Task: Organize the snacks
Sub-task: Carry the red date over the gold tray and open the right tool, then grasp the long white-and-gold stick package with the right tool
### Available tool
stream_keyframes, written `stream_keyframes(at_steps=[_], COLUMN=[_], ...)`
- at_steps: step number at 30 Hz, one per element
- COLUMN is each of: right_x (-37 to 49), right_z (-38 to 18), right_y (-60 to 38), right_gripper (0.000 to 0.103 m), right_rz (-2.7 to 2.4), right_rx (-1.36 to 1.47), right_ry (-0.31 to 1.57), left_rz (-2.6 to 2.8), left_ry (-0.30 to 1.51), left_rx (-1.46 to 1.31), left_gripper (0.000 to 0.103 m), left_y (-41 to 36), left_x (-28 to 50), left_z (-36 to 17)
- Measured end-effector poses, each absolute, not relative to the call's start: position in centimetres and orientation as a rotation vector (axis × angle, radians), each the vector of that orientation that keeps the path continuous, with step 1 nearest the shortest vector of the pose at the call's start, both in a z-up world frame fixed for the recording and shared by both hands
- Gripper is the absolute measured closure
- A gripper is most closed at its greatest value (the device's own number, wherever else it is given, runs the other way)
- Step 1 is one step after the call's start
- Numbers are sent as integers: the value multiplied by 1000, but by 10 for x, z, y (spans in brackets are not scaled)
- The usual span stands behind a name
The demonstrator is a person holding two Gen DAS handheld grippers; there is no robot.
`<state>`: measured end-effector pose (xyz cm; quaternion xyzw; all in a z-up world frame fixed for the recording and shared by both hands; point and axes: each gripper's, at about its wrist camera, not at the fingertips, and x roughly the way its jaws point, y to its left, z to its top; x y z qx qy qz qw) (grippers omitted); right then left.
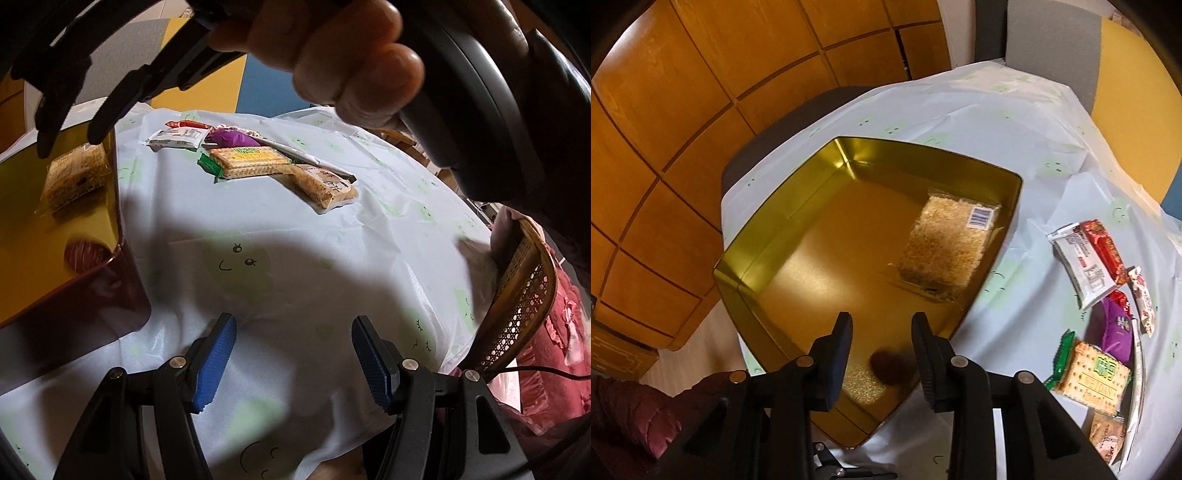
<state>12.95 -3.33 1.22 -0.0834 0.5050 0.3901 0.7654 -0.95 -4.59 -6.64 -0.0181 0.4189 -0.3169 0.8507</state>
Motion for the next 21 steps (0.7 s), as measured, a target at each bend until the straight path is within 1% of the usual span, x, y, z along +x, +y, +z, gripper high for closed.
stream_keyframes(at_steps=[14, 21], right_x=[121, 122], right_z=[12, 14], right_y=[-67, -112], right_gripper=[70, 70], right_rz=[806, 714], right_rx=[-134, -95], right_ry=[1072, 1052], left_rz=[-656, -647], left_ry=[885, 886], left_rx=[-21, -3], left_gripper=[37, 37], left_y=[-48, -51], left_x=[-10, -11], left_z=[-66, -67])
